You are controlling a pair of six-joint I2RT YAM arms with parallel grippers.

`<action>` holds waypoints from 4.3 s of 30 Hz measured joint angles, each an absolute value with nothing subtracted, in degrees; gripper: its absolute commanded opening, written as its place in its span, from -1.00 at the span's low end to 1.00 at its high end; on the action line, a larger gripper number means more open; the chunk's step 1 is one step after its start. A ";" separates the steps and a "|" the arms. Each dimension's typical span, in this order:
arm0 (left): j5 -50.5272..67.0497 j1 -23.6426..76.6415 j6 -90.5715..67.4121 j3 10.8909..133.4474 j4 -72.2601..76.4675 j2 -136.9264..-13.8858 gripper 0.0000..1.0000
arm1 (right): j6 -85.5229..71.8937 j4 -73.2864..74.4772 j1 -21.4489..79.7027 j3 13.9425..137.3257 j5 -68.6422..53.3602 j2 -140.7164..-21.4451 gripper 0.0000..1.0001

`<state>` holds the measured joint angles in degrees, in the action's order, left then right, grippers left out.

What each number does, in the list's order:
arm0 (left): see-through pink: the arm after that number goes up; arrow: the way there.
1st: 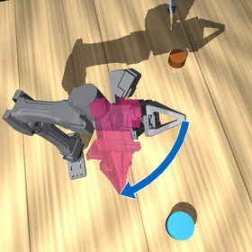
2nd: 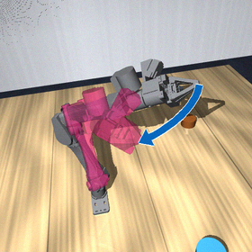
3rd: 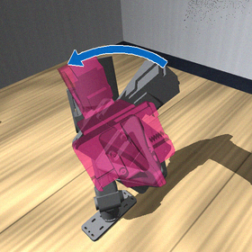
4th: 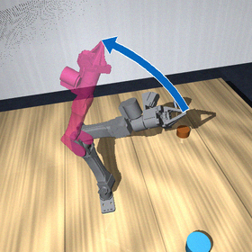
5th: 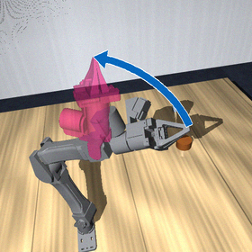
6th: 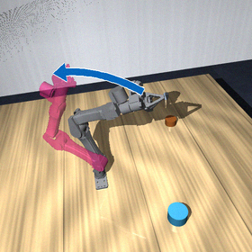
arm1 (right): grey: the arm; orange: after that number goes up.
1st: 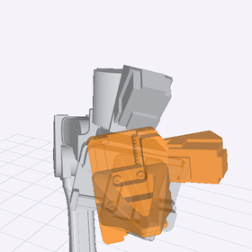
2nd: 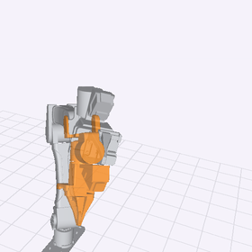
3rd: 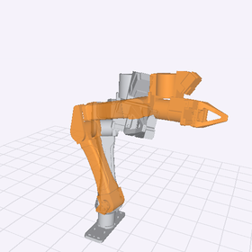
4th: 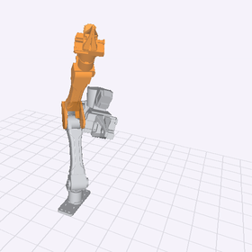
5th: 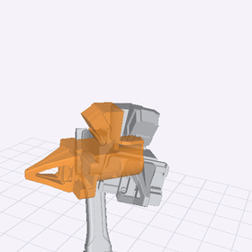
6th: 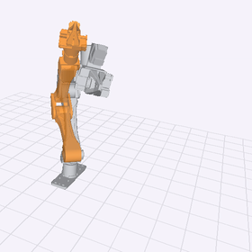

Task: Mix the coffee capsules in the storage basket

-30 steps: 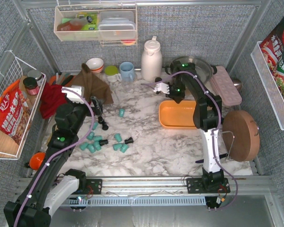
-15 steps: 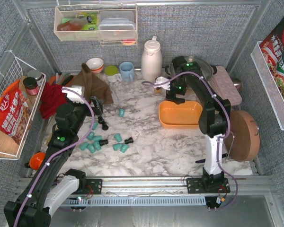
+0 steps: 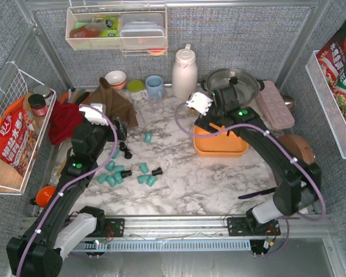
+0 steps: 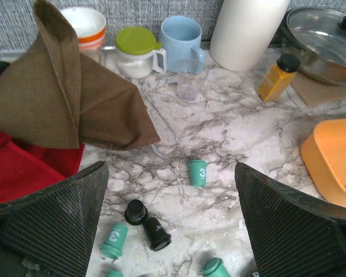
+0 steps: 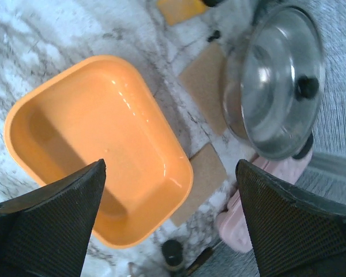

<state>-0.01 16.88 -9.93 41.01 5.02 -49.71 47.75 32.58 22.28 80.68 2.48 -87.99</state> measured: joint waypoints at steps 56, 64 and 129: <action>-19.70 61.78 -48.18 36.10 -16.38 -65.82 0.63 | -23.20 1.85 2.48 33.71 15.03 -62.46 0.98; -20.91 61.82 -48.42 33.58 -16.40 -60.12 0.63 | -22.02 -2.59 -3.09 38.09 6.55 -73.23 0.93; -22.33 61.89 -51.70 28.27 -17.87 -51.86 0.64 | -31.68 -11.64 8.40 55.33 8.67 -99.98 0.21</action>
<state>-22.33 61.89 -51.70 28.27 -17.87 -51.86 -31.68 -11.64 8.40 55.33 8.67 -99.98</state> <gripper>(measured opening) 0.819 0.434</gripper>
